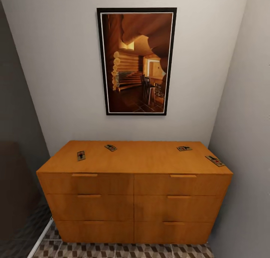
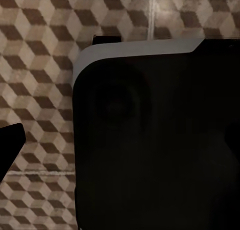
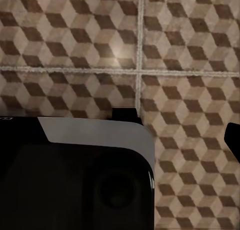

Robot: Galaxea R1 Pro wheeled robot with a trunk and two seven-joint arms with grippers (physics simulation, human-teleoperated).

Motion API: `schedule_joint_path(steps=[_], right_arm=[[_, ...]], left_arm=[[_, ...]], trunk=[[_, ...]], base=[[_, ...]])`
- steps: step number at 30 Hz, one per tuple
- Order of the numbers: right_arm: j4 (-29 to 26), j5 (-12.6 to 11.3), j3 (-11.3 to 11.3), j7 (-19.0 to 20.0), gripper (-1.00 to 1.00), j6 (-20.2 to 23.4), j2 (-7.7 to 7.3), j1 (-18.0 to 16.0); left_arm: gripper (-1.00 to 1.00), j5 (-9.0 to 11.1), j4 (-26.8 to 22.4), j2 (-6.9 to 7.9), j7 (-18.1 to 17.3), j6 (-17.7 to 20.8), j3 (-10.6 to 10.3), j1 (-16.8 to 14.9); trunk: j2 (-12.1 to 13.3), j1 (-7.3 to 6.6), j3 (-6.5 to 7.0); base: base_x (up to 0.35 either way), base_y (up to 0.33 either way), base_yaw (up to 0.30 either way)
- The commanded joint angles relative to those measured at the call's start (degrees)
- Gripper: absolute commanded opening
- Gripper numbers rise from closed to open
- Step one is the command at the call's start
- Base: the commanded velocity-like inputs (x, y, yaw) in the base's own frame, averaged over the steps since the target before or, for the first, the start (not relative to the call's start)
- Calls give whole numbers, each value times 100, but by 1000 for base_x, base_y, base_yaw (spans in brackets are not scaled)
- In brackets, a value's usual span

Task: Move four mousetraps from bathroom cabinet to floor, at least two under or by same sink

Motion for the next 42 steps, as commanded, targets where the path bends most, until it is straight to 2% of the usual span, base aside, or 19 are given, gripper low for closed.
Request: schedule_joint_path(steps=[1, 23, 33, 37, 38, 42], right_arm=[[5, 4, 5, -3, 100, -18, 0, -3], [5, 18, 13, 0, 100, -27, -8, -4], [5, 50, 13, 1, 100, -27, -9, -5], [5, 135, 13, 1, 100, -32, -6, -7], [5, 271, 13, 1, 100, -45, 3, -6], [5, 396, 7, 1, 100, -66, 12, -5]], left_arm=[[100, 3, -1, -2, 1, -12, 0, 0], [100, 5, 0, 1, 3, -14, 0, 0], [100, 3, 0, 7, 3, -14, 0, -1], [100, 1, 0, 8, 2, -12, 0, 0], [100, 1, 0, 8, 3, -11, 0, -2], [100, 2, 0, 8, 3, -8, 0, -1]], trunk=[[-3, -2, -6], [-3, -2, -6], [-3, -2, -6], [-3, -2, -6], [-3, -2, -6], [-3, -2, -6]], base=[[-205, 0, 0], [-307, 0, 0], [-125, 0, 0], [-14, 0, 0], [-4, 0, 0], [-2, 0, 0]])
